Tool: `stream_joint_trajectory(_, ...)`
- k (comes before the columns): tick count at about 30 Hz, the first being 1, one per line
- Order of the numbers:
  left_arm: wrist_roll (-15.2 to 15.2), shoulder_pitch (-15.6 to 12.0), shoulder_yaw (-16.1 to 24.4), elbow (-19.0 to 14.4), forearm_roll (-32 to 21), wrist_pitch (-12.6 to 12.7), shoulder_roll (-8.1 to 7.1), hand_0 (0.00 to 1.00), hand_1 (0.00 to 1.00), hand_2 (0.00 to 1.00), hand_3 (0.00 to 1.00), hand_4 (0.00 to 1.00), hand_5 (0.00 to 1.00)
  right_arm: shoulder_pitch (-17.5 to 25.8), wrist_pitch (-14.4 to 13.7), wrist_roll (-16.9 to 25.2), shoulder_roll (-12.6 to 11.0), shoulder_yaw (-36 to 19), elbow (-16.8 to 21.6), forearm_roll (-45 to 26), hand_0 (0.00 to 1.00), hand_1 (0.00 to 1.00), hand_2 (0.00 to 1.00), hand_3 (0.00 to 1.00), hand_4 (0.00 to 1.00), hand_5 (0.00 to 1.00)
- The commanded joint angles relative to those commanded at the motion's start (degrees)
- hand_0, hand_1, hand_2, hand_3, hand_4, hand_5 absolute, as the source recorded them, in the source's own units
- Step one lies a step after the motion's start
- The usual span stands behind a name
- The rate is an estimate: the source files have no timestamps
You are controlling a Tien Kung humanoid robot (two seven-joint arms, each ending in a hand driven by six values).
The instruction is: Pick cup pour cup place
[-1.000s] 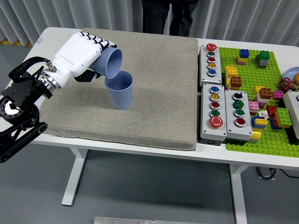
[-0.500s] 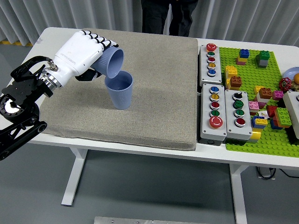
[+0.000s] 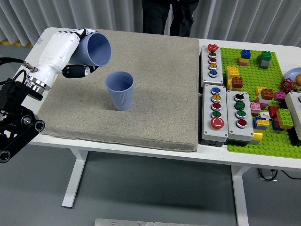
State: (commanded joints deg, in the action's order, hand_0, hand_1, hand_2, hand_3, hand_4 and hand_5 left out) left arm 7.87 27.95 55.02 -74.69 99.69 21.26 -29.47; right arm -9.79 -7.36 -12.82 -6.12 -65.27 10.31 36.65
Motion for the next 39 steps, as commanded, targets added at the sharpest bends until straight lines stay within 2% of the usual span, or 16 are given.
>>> stream_joint_trajectory(1,1.01,-0.75,0.86,0.45,-2.61,-0.95,0.85,0.534,0.55,0.555,0.548,0.678,0.015,0.11,-0.03,-0.01,0.04,-0.07,0.0,0.06,0.722,0.689,0.737,0.698,0.323,0.285)
stream_joint_trajectory(4,3.61,-1.91,1.9,1.18,-9.25,-1.18,2.22,0.534,0.55,0.555,0.548,0.678,0.015,0.23,-0.02,-0.1,0.09,-0.2,0.0,0.35,0.722,0.689,0.737,0.698,0.323,0.285)
stream_joint_trajectory(6,6.36,-2.91,2.53,2.17,-14.46,-2.04,3.93,0.538,0.558,0.567,0.555,0.674,0.031,0.32,-0.03,-0.18,0.14,-0.37,0.0,0.75,0.722,0.689,0.738,0.698,0.322,0.283)
stream_joint_trajectory(13,9.12,-4.26,4.37,4.96,-31.22,-2.97,7.64,0.545,0.559,0.57,0.555,0.685,0.046,-0.02,-0.08,-0.12,0.1,-0.18,0.0,0.51,0.722,0.69,0.739,0.698,0.322,0.28)
stream_joint_trajectory(19,9.51,-5.06,5.18,7.13,-45.74,-2.13,8.97,0.551,0.561,0.575,0.555,0.68,0.043,-0.29,-0.1,-0.13,0.05,-0.15,0.0,0.46,0.722,0.689,0.739,0.697,0.322,0.282)
stream_joint_trajectory(22,10.21,-5.52,5.21,9.36,-52.35,-0.71,9.66,0.551,0.561,0.575,0.555,0.68,0.043,-0.36,-0.09,-0.13,0.06,-0.18,0.0,0.47,0.722,0.689,0.739,0.697,0.322,0.282)
stream_joint_trajectory(25,11.09,-5.87,4.99,10.31,-54.64,0.11,9.9,0.565,0.57,0.579,0.557,0.682,0.056,-0.36,-0.1,-0.12,0.07,-0.21,0.0,0.46,0.722,0.689,0.738,0.697,0.322,0.283)
stream_joint_trajectory(29,11.79,-6.04,4.36,12.3,-52.38,-1.52,10.2,0.565,0.57,0.579,0.557,0.682,0.056,-0.37,-0.07,-0.14,0.11,-0.25,0.0,0.54,0.722,0.689,0.738,0.697,0.322,0.283)
stream_joint_trajectory(32,13.06,-6.07,4.0,13.53,-52.21,-1.1,10.65,0.581,0.571,0.585,0.561,0.706,0.087,-0.39,-0.07,-0.16,0.14,-0.29,0.0,0.57,0.722,0.689,0.737,0.697,0.323,0.287)
stream_joint_trajectory(39,13.57,-6.05,2.12,15.77,-53.74,-1.32,11.27,0.582,0.576,0.587,0.56,0.719,0.102,-0.54,-0.11,-0.23,0.22,-0.36,0.0,0.62,0.722,0.689,0.738,0.697,0.323,0.29)
